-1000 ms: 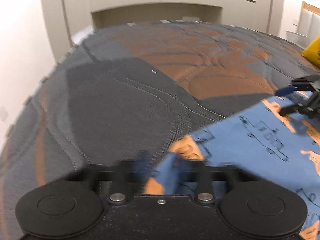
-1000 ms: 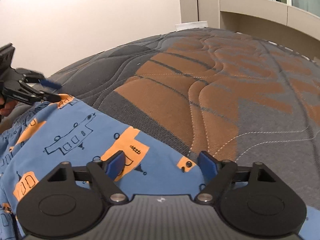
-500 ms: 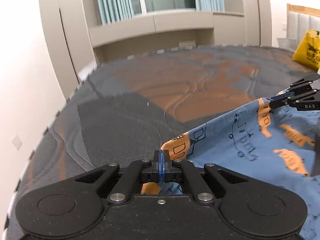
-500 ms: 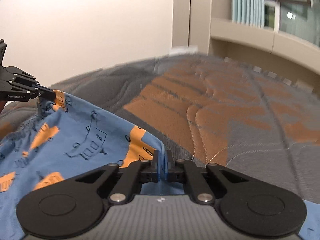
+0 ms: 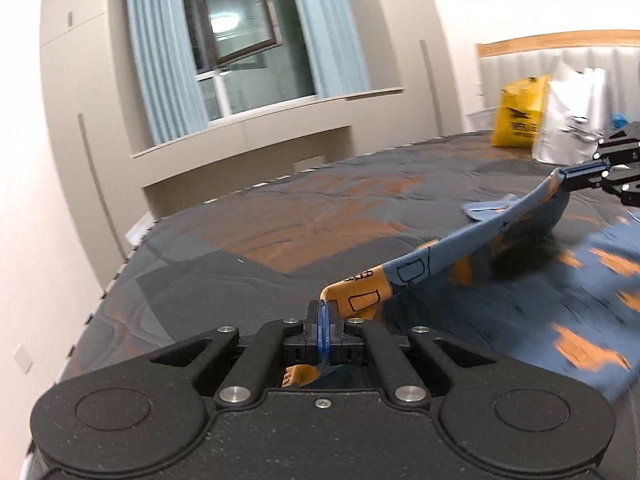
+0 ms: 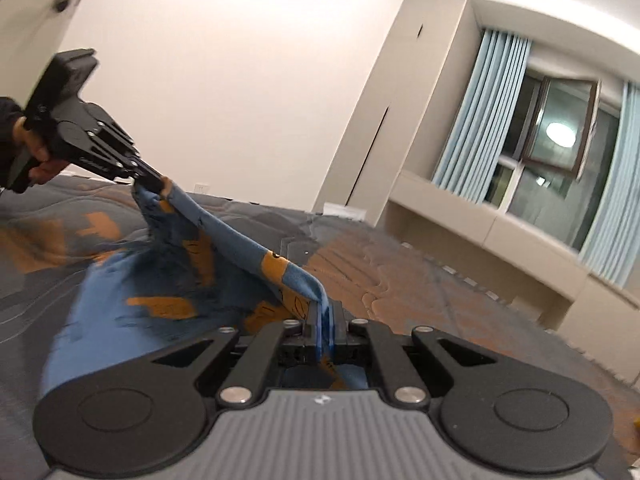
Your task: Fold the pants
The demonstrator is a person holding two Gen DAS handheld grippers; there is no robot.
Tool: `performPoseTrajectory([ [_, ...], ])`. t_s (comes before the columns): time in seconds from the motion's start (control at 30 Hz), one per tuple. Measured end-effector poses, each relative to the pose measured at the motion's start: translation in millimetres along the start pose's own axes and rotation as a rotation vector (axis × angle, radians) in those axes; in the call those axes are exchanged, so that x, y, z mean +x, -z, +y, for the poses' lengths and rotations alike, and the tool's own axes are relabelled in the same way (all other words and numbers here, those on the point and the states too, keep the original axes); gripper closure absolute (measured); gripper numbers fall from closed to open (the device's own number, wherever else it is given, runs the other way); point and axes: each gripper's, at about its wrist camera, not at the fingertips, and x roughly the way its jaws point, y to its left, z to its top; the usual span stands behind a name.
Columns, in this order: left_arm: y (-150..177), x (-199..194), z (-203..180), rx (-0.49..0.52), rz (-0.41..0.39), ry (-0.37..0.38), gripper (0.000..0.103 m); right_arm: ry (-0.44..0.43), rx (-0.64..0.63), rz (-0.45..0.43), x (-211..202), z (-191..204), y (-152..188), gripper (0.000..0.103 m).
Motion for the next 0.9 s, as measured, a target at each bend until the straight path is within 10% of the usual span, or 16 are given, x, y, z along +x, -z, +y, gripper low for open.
performPoseTrajectory([
  [0.77,66,-11,-24,0.067,0.104,0.037,0.102,0.009,-0.187,0.145,-28,105,31,0.1],
  [0.9,69,-16,-10,-0.026,0.096,0.033,0.078,-0.024,-0.179,0.206,-13,113,41,0.099],
])
